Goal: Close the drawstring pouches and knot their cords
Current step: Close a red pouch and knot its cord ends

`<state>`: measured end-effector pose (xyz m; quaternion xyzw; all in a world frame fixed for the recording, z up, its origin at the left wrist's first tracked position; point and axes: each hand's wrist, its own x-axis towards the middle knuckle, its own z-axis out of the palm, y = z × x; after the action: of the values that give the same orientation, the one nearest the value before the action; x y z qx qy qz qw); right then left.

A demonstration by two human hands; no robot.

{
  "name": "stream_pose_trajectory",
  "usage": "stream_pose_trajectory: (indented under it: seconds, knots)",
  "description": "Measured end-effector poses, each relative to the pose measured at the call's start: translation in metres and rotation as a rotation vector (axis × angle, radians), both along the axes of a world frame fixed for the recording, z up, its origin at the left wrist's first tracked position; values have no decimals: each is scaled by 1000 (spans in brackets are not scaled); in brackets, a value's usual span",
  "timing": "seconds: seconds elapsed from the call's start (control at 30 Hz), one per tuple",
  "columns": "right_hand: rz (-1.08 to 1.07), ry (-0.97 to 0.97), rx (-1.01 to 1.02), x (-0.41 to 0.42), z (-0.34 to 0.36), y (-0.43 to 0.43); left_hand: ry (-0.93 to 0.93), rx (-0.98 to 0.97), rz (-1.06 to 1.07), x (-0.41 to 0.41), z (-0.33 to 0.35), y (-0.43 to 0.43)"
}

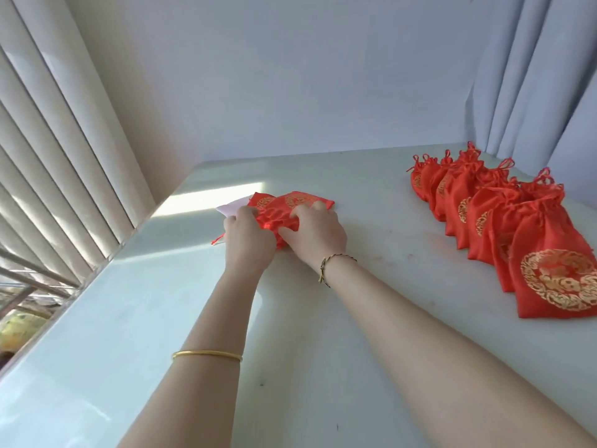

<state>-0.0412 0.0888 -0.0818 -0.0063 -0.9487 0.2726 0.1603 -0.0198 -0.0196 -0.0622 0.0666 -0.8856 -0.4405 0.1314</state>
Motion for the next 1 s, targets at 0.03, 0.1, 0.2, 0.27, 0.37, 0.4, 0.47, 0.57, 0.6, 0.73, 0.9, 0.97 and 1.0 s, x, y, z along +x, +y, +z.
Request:
stream_pose_trajectory:
  seconds: [0.03,0.1,0.2,0.27,0.37,0.4,0.47,0.57,0.6,0.73,0.9,0.97,1.0]
  knots:
    - [-23,13,-2,-3,-1,-1,-5,10,0,-2,0,-2]
    - [-80,63,-131,-5,-1,3,7,18,-2,-1,3,-2]
    - [-95,161,-332,4,11,21,68,19,-39,3,11,3]
    - [0,182,-354,18,31,40,125,71,-141,10,25,9]
    - [137,132,-374,47,68,69,191,71,-324,20,50,20]
    - [156,104,-378,56,77,78,202,59,-385,24,57,23]
    - [159,65,-382,67,89,93,188,34,-478,32,68,27]
    - [154,28,-402,75,93,106,134,59,-525,40,74,31]
    - [154,6,-418,75,92,108,97,100,-517,39,74,31]
    - [155,-163,-634,77,96,114,-51,350,-457,32,66,27]
    - [250,-222,-736,79,94,121,-117,534,-440,30,67,24]
    - [240,-176,-746,76,91,121,-120,559,-446,31,67,24]
    - [228,-151,-752,74,90,121,-120,559,-448,32,67,25]
